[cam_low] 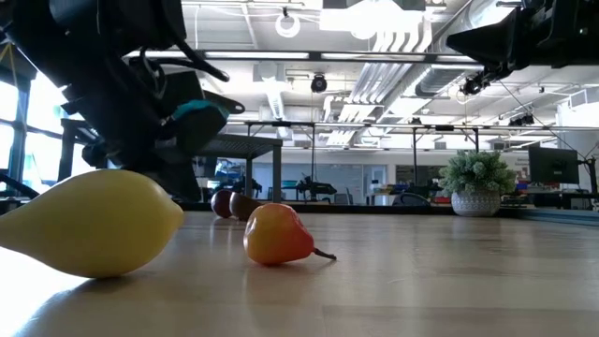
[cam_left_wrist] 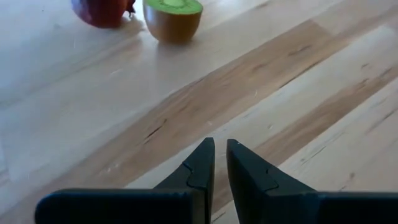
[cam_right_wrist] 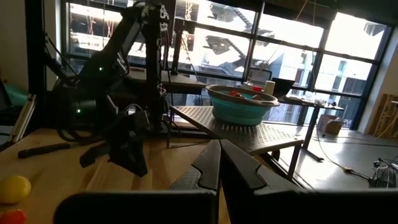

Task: Pick & Place Fruit
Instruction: Put the half brown kiwi into the blue strainer bowl on the shelf

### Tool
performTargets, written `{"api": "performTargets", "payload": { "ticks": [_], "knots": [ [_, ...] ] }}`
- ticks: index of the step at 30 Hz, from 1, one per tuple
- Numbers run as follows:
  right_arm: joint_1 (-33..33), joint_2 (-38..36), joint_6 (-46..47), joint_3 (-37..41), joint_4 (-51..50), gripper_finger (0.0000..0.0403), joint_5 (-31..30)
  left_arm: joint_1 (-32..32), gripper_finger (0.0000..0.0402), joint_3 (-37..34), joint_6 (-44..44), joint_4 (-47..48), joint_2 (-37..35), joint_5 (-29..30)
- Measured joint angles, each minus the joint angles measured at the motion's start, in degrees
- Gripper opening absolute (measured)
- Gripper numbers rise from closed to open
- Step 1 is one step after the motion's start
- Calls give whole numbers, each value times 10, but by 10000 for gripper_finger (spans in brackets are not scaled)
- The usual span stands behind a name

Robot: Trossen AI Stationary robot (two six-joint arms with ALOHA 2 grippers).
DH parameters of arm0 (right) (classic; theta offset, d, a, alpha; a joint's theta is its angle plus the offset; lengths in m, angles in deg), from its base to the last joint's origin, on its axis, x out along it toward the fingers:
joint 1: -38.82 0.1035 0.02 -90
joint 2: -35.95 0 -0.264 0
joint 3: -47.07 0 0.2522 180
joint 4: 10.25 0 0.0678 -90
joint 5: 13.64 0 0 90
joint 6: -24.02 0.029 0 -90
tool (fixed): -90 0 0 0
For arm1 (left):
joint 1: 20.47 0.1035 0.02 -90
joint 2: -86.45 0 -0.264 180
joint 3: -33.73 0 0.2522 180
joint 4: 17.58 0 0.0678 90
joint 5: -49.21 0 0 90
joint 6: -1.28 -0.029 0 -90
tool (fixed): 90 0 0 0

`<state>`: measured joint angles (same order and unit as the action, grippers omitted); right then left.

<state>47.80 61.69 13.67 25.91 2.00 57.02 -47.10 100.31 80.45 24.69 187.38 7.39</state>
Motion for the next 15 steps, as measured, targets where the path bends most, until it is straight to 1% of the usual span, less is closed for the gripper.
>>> {"api": "performTargets", "payload": {
  "ticks": [2, 4, 7, 10, 15],
  "knots": [
    [0, 0, 0, 0, 4, 2, 0, 1, 40, 0, -5, 0, 2, 0],
    [0, 0, 0, 0, 4, 2, 0, 9, 43, 0, 11, -1, 2, -3],
    [0, 0, 0, 0, 4, 2, 1, 28, 64, 0, 21, 0, 2, -42],
    [0, 0, 0, 0, 4, 2, 3, 48, 105, 0, 21, -2, 2, -74],
    [0, 0, 0, 0, 4, 2, 18, 78, 195, 0, 21, -26, 2, -76]
  ]
}}
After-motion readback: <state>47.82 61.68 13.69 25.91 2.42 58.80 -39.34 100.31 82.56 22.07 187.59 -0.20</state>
